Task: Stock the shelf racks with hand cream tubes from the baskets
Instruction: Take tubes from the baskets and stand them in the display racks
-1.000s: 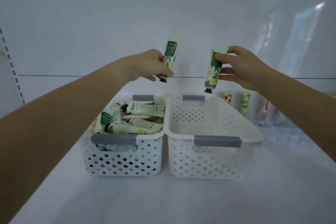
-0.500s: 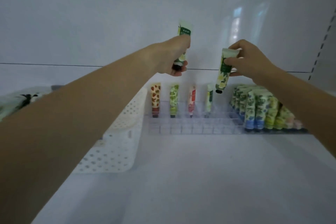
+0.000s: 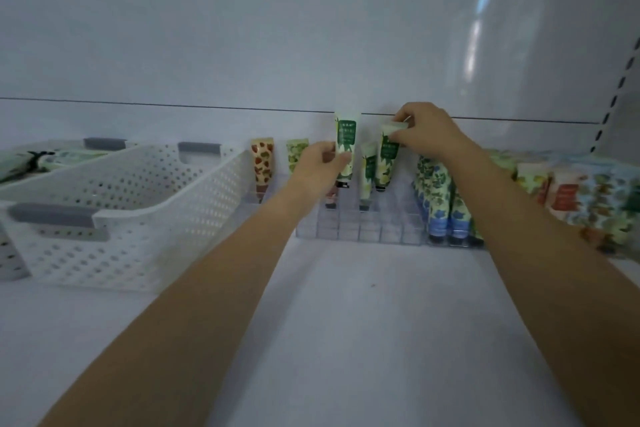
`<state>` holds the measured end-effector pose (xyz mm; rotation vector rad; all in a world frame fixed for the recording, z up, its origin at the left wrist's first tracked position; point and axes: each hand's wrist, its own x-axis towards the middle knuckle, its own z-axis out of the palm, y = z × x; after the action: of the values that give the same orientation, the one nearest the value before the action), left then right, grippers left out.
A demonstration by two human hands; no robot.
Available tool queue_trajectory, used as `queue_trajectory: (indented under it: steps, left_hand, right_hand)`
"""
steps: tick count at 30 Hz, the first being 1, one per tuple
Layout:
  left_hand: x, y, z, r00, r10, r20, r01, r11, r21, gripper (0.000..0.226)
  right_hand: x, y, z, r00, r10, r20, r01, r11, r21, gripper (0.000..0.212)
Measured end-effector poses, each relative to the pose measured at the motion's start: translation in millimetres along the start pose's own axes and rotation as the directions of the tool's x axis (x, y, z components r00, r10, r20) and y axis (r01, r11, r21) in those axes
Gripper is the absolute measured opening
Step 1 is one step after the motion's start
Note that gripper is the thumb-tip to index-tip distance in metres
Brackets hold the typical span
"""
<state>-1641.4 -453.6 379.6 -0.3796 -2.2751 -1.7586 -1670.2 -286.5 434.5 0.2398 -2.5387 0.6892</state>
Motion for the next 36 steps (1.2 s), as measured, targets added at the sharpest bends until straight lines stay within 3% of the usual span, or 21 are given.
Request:
queue_trajectory:
  steps: [3, 6, 8, 11, 14, 17, 20, 22, 24, 26, 27, 29, 36]
  left_hand:
    - [-5, -5, -3, 1.0, -0.008, 0.003, 0.008, 1.0, 0.012, 0.007]
    - [-12, -13, -4, 0.999, -0.043, 0.025, 0.042, 0.999, 0.033, 0.006]
    - [-14, -16, -6, 0.999, -0.038, 0.011, 0.038, 0.999, 0.03, 0.005]
    - [-16, -17, -10, 0.999, -0.036, 0.009, 0.036, 0.999, 0.023, 0.021]
    - [-19, -18, -10, 0.999, -0.001, 0.052, 0.0, 1.0, 0.017, 0.023]
    - [-21, -17, -7, 0.996, 0.053, 0.065, -0.053, 0.999, -0.001, 0.019]
    - [-20, -17, -4, 0.994, 0.099, 0.044, -0.098, 0.995, -0.023, 0.025]
    - [-18, -19, -3, 0.992, 0.121, 0.041, -0.123, 0.991, 0.05, 0.038]
    - [-17, -27, -5, 0.978, 0.173, 0.118, -0.204, 0.914, 0.351, 0.044]
    - [-18, -38, -8, 0.947, 0.191, 0.257, -0.316, 0.682, 0.659, 0.048]
    - [-18, -42, -9, 0.935, 0.181, 0.305, -0.352, 0.586, 0.73, 0.049]
    - [-18, -45, -10, 0.926, 0.16, 0.343, -0.374, 0.522, 0.767, 0.051]
    - [-18, -46, -11, 0.918, 0.154, 0.366, -0.391, 0.516, 0.762, 0.051]
  right_hand:
    - [3, 4, 5, 0.996, -0.024, 0.083, 0.026, 0.999, -0.026, 0.027]
    - [4, 5, 10, 0.978, -0.062, 0.198, 0.099, 0.978, -0.185, 0.028]
    - [4, 3, 9, 0.988, -0.118, 0.102, 0.135, 0.973, -0.186, 0.029]
    - [2, -11, 7, 0.968, -0.229, -0.103, 0.232, 0.973, 0.02, 0.025]
    - [-1, -29, 6, 0.97, -0.241, 0.03, 0.226, 0.942, 0.247, 0.027]
    - [-6, -36, 5, 0.941, -0.251, 0.226, 0.188, 0.946, 0.265, 0.025]
    - [-8, -36, -4, 0.949, -0.244, 0.201, 0.181, 0.941, 0.287, 0.022]
    - [-7, -33, -15, 0.97, -0.212, 0.123, 0.166, 0.938, 0.305, 0.021]
    - [-5, -26, -27, 0.981, -0.19, 0.031, 0.174, 0.945, 0.275, 0.018]
    - [-3, -17, -35, 0.984, -0.179, -0.007, 0.177, 0.964, 0.2, 0.018]
    - [-3, -13, -36, 0.986, -0.168, -0.01, 0.167, 0.974, 0.155, 0.018]
    - [-3, -6, -33, 0.991, -0.135, 0.01, 0.134, 0.988, 0.075, 0.02]
    - [0, 7, -21, 0.997, -0.079, -0.004, 0.079, 0.997, -0.002, 0.022]
